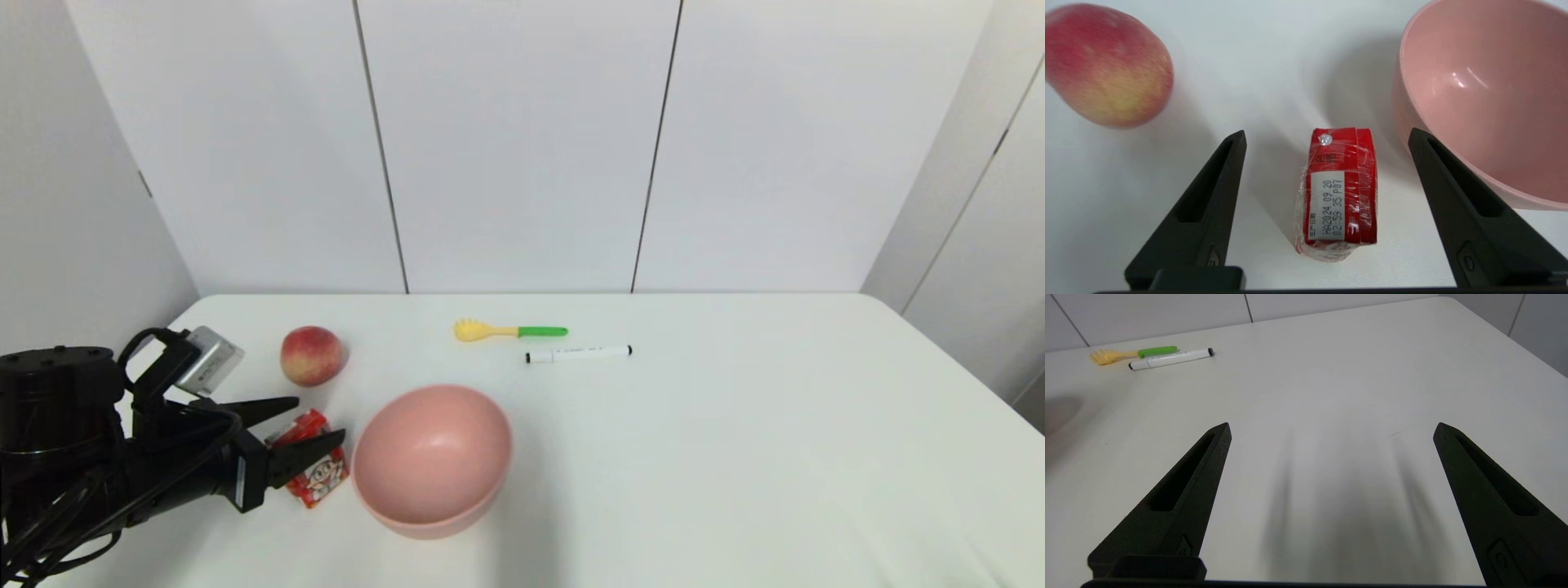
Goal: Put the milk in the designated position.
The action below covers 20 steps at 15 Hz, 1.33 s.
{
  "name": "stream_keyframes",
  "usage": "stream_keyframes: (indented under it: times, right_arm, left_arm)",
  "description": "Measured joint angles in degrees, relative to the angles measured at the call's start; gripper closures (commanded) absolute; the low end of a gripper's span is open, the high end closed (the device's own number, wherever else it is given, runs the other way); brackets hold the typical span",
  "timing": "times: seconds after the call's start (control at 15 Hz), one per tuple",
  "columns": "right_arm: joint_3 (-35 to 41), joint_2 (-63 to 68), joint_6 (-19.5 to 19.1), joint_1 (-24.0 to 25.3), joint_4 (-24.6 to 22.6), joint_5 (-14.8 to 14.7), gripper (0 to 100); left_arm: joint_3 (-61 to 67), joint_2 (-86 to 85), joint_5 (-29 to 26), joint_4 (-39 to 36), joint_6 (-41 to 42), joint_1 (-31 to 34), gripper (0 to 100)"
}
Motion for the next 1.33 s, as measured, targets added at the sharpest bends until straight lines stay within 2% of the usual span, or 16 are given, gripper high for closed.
stream_keyframes:
  times: [0.4,0.6,0.93,1.13,1.33]
  right_arm:
    - [0.00,-0.02,-0.04,0.00,0.00,0.00,0]
    - [0.00,-0.02,-0.01,0.00,0.00,0.00,0]
    - [0.00,0.00,-0.01,0.00,0.00,0.02,0]
    - [0.00,0.00,-0.01,0.00,0.00,0.00,0]
    - [0.00,0.00,-0.01,0.00,0.00,0.02,0]
  left_arm:
    - [0.61,-11.78,1.82,5.33,-1.68,2.01,0]
    - [2.34,-22.69,6.63,10.31,-1.52,2.73,0]
    - [8.20,-43.23,18.79,16.13,0.55,4.25,0]
    - [13.23,-55.53,20.59,20.21,0.72,5.27,0]
    - [15.82,-67.34,20.94,28.34,0.79,5.62,0]
